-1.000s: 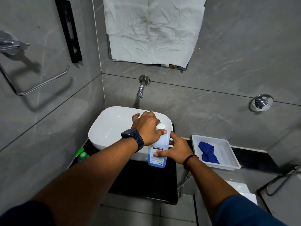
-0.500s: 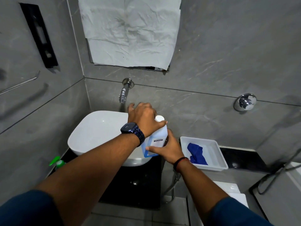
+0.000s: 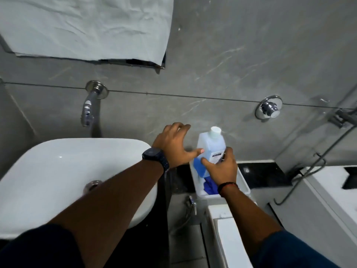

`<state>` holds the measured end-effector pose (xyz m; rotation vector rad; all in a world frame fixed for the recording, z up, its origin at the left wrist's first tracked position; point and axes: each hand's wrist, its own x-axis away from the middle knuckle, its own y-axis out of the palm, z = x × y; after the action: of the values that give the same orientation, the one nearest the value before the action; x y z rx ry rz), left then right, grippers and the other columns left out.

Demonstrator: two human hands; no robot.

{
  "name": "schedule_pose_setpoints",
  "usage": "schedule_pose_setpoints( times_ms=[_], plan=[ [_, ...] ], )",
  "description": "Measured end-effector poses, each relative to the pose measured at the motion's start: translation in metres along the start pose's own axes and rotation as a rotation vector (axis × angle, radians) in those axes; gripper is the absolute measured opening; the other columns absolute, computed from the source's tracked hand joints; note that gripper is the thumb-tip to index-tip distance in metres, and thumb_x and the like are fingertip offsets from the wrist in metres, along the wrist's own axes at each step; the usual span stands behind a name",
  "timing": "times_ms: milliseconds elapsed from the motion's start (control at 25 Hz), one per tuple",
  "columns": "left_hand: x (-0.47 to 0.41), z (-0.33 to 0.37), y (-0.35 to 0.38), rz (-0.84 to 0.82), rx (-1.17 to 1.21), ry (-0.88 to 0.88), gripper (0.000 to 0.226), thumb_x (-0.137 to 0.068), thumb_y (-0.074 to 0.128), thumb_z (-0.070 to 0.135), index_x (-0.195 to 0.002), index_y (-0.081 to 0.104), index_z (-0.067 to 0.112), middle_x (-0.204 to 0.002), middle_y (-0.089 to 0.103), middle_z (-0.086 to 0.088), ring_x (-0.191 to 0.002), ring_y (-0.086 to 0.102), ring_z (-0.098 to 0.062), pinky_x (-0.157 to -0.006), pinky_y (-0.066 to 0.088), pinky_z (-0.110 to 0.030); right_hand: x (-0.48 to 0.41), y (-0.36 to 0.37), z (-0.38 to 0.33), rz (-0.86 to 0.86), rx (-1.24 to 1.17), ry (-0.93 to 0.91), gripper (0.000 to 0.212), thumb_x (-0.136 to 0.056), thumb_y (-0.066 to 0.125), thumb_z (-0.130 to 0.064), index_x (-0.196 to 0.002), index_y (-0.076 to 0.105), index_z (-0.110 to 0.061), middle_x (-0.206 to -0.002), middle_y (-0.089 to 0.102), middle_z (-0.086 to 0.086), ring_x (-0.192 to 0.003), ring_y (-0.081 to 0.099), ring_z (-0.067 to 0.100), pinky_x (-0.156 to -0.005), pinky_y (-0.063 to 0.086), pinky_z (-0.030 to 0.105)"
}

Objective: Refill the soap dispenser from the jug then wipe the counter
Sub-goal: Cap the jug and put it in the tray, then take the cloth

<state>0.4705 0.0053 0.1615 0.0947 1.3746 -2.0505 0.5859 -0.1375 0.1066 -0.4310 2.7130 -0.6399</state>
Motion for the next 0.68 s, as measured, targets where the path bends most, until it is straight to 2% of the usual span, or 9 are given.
schedule_pose_setpoints(
  times_ms=[80, 200, 280, 440, 680],
  plan=[
    [-0.012, -0.008, 0.048, -0.033, 0.012, 0.003, 0.084, -0.066, 0.067, 0.064, -0.132, 0.047, 0.017, -0.131, 0.051, -0.007, -0.119, 0.047, -0.029, -0.095, 0.045, -0.043, -0.034, -0.006, 0.034, 0.053, 0.016, 0.047, 0.054, -0.052, 0.082, -0.037, -0.092, 0.046, -0.029, -0.090, 0.066, 0.003, -0.080, 0.063, 0.025, -0.066, 0.052, 0.037],
    [-0.026, -0.023, 0.126, -0.214, -0.047, -0.043, 0.087, -0.068, 0.060, 0.068, -0.137, 0.038, 0.021, -0.141, 0.042, -0.006, -0.129, 0.038, -0.028, -0.105, 0.037, -0.042, -0.079, -0.006, 0.092, 0.090, 0.002, 0.109, 0.057, -0.051, 0.079, -0.041, -0.096, 0.045, -0.034, -0.090, 0.065, -0.003, -0.078, 0.062, 0.021, -0.065, 0.051, 0.032],
    [-0.033, -0.036, 0.175, -0.294, -0.074, -0.081, 0.088, -0.069, 0.054, 0.072, -0.139, 0.033, 0.025, -0.145, 0.037, -0.004, -0.132, 0.033, -0.025, -0.106, 0.032, -0.040, -0.107, 0.002, 0.135, 0.110, -0.014, 0.152, 0.061, -0.053, 0.082, -0.038, -0.101, 0.045, -0.030, -0.092, 0.064, -0.002, -0.079, 0.062, 0.021, -0.066, 0.047, 0.028],
    [-0.050, -0.060, 0.265, -0.386, -0.070, -0.184, 0.090, -0.065, 0.053, 0.074, -0.139, 0.032, 0.027, -0.144, 0.035, 0.002, -0.128, 0.037, -0.023, -0.101, 0.035, -0.039, -0.160, 0.025, 0.220, 0.106, 0.000, 0.222, 0.064, -0.055, 0.085, -0.031, -0.107, 0.047, -0.024, -0.094, 0.061, -0.002, -0.080, 0.060, 0.019, -0.066, 0.046, 0.026],
    [-0.062, -0.096, 0.365, -0.468, -0.184, -0.223, 0.109, -0.059, 0.038, 0.085, -0.146, 0.017, 0.023, -0.155, 0.013, -0.003, -0.141, 0.016, -0.027, -0.113, 0.023, -0.045, -0.204, 0.058, 0.308, 0.102, 0.022, 0.217, 0.065, -0.056, 0.088, -0.023, -0.106, 0.046, -0.019, -0.098, 0.059, -0.001, -0.084, 0.057, 0.018, -0.067, 0.044, 0.021]
  ],
)
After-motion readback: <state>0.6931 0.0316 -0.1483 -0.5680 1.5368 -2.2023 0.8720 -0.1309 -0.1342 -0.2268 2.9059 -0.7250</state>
